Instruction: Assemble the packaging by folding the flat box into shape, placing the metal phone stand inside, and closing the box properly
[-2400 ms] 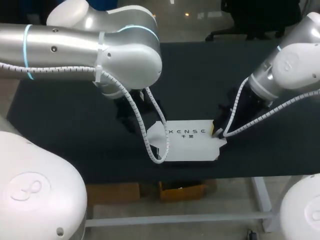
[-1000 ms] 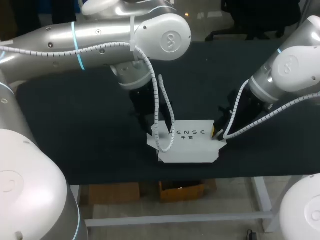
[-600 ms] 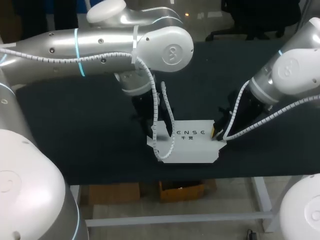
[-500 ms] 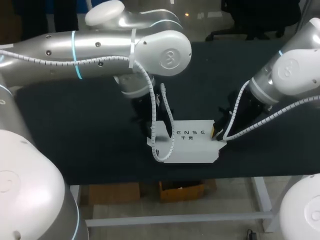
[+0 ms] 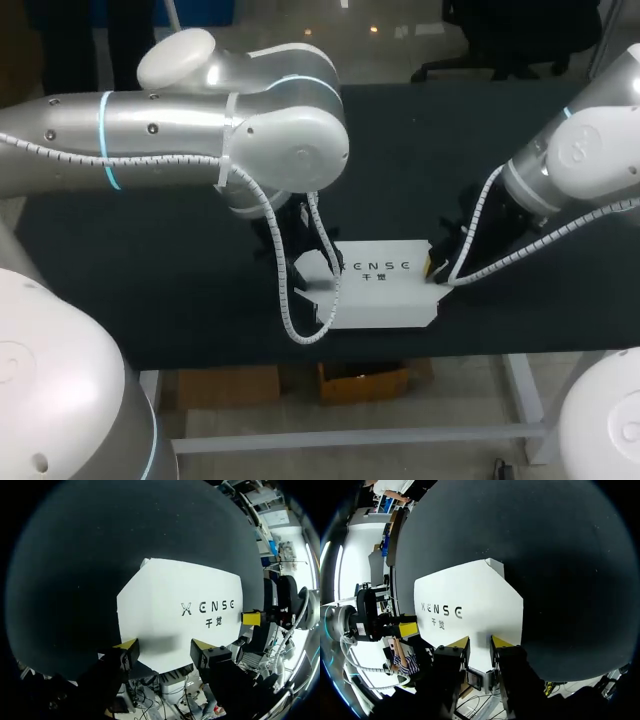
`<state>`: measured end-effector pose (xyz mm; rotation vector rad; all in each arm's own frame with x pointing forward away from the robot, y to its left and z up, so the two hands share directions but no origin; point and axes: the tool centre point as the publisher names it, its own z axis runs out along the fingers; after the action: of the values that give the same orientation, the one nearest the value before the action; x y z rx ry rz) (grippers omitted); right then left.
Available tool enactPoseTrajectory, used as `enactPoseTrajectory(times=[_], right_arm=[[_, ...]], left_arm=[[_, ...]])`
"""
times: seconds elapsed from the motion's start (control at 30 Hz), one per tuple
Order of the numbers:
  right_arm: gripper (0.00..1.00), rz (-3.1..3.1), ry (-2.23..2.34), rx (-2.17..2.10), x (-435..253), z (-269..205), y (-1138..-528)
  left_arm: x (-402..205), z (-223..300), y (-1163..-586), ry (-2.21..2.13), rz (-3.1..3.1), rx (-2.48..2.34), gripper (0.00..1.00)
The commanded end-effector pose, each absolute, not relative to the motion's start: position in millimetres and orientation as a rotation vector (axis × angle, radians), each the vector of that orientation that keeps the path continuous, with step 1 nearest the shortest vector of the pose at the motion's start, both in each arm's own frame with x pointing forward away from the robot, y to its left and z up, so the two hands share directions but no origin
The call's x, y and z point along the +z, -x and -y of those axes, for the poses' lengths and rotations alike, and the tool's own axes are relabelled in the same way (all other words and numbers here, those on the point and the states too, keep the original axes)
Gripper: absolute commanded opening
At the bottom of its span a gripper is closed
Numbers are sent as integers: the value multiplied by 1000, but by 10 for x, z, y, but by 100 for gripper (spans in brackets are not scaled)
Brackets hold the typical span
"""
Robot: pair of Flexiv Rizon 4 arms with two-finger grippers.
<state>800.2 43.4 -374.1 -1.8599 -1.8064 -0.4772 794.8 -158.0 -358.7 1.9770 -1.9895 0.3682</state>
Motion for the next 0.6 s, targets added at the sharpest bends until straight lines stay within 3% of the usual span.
enactPoseTrajectory(times=[0.03, 0.6], right_arm=[[24, 1804, 1860, -494, -3755, -418, -7971], [25, 1827, 1874, -582, -3817, -366, -7898]], left_arm=[[-3605, 1569, -7901, -2021, 2000, 458, 69], [-3652, 1657, -7972, -2013, 2010, 439, 69]])
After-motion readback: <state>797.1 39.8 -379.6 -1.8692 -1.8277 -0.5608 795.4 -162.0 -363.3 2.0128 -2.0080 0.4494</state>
